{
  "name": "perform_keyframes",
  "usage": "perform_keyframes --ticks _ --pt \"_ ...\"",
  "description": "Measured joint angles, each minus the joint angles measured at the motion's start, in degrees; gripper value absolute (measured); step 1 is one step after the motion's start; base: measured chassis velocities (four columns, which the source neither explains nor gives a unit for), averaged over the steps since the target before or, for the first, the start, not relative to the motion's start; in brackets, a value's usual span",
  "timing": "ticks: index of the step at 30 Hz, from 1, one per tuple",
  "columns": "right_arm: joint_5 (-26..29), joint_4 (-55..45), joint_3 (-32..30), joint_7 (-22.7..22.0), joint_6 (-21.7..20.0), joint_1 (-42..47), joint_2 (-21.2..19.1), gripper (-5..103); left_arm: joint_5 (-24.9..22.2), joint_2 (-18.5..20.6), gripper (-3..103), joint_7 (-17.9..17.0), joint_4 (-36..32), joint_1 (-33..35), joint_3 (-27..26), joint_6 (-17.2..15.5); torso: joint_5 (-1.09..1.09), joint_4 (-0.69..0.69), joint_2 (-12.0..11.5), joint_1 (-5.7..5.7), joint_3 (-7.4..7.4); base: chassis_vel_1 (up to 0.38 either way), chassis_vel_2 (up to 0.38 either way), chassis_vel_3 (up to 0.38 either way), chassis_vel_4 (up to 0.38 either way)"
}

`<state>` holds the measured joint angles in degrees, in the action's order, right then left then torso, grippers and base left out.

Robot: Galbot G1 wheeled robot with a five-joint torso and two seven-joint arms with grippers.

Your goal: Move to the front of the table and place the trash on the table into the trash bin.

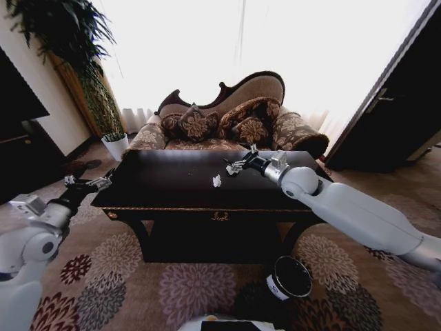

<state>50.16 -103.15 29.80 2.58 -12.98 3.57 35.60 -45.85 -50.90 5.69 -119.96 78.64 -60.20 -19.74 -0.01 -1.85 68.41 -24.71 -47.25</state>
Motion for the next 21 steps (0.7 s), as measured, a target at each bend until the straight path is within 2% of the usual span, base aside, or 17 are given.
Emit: perform_keyframes --ticks 3,5,6,7,8,13,16,21 --pt "0.46 0.52 -0.08 2.43 -5.66 -2.44 0.92 100 0.29 -0.36 100 0.00 0.05 -0.27 0.71 0.00 0.00 -0.01 0.00 0.00 0.00 0.000 0.000 0.000 0.000" --pt "0.46 0.65 -0.05 2.85 -6.77 -2.93 1.15 100 0.33 -0.40 100 0.00 0.08 -0.31 0.80 0.00 0.00 -0.01 0.00 0.00 0.00 0.000 0.000 0.000 0.000" --pt "0.44 0.92 0.17 3.69 -8.88 -3.95 1.74 100 0.40 -0.48 100 0.01 0.12 -0.43 0.94 0.00 -0.01 -0.01 0.00 0.00 0.00 0.000 0.000 0.000 0.000" --pt "-0.76 2.45 1.70 6.08 -14.76 -7.57 4.74 100 0.45 -0.51 100 0.02 0.15 -0.56 0.93 0.00 -0.01 0.00 0.00 0.00 0.00 0.000 0.000 0.000 0.000" --pt "-0.95 2.85 2.06 6.35 -16.18 -8.19 5.61 100 0.45 -0.51 100 0.02 0.15 -0.50 0.75 0.00 -0.01 0.00 0.00 0.00 0.00 0.000 0.000 0.000 0.000" --pt "-1.39 4.50 3.68 6.15 -18.48 -9.27 8.38 100 0.37 -0.43 100 0.05 0.23 -0.28 0.04 0.07 0.00 0.01 0.00 0.00 0.00 0.000 0.000 0.000 0.000" --pt "-1.38 7.00 5.21 4.08 -19.86 -9.03 11.19 100 0.27 -0.63 100 0.09 0.30 -0.31 -0.18 0.18 0.00 0.01 0.00 0.00 0.00 0.000 0.000 0.000 0.000" --pt "-1.22 11.92 6.01 0.35 -17.76 -7.85 13.94 100 0.24 -1.08 100 0.09 0.30 -0.43 -0.03 0.18 0.00 0.01 0.00 0.00 0.00 0.000 0.000 0.000 0.000"
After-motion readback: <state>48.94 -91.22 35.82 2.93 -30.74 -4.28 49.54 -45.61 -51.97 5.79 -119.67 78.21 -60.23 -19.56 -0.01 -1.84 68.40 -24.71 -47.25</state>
